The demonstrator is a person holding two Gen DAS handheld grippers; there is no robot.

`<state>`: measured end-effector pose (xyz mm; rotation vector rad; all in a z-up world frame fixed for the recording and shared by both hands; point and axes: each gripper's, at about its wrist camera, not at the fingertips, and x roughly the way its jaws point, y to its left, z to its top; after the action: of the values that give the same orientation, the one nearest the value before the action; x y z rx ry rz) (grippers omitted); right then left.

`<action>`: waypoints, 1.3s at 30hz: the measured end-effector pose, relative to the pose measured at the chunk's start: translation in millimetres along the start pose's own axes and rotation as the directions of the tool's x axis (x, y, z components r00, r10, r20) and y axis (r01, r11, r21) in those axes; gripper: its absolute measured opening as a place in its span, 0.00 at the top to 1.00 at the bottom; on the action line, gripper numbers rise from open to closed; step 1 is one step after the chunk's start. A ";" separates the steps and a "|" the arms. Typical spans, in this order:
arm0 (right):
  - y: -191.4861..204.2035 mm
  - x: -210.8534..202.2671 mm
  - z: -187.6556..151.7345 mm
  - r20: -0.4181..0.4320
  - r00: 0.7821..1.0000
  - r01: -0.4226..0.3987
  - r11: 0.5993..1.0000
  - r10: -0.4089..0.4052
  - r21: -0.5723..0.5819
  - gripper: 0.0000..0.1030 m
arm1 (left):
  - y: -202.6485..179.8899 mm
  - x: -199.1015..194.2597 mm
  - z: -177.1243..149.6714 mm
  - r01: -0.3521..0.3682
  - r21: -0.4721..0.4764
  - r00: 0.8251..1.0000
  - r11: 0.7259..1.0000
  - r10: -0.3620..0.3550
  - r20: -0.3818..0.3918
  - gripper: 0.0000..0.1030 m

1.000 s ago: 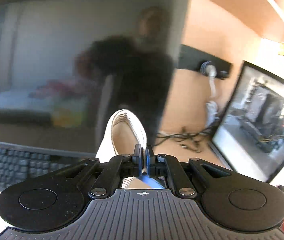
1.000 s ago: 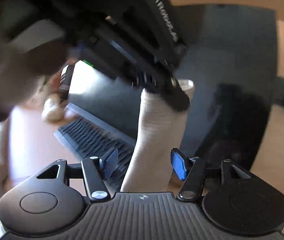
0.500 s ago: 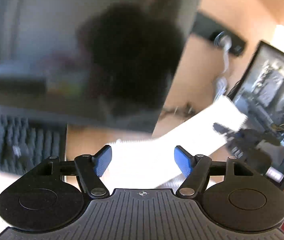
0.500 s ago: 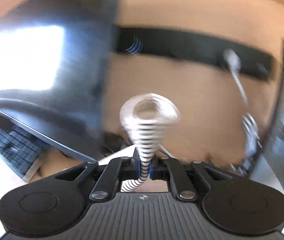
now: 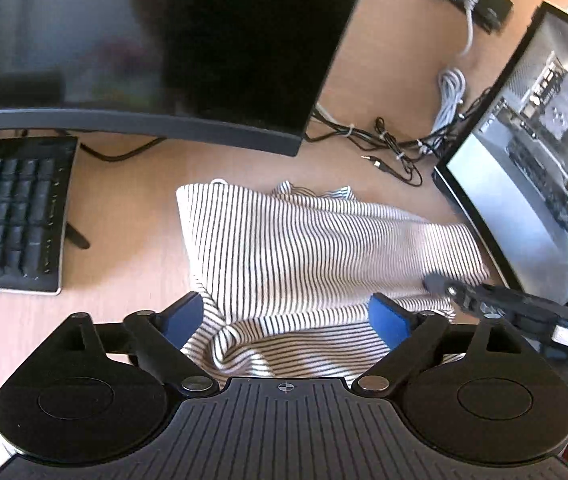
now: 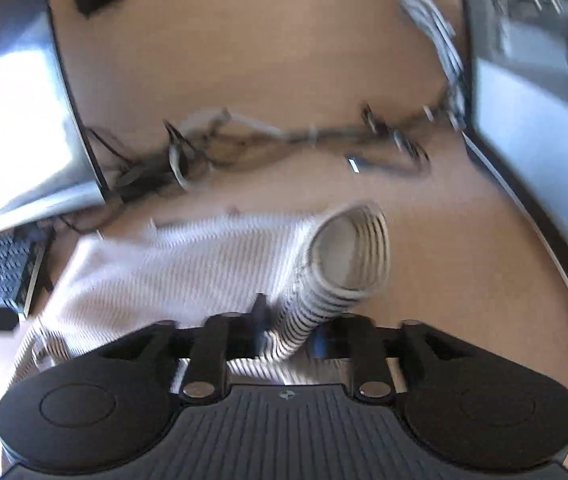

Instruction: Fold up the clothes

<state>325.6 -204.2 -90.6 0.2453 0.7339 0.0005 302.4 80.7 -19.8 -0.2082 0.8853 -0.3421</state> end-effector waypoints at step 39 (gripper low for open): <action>-36.6 -34.2 35.5 -0.012 0.989 0.149 0.989 -0.149 -0.009 0.80 | 15.4 47.5 18.3 0.094 0.032 0.995 0.995 -0.094 -0.029 0.08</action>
<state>320.6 -250.6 -50.7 0.1825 0.7638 -0.1371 347.7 77.8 -47.6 -0.2156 0.8985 -0.4478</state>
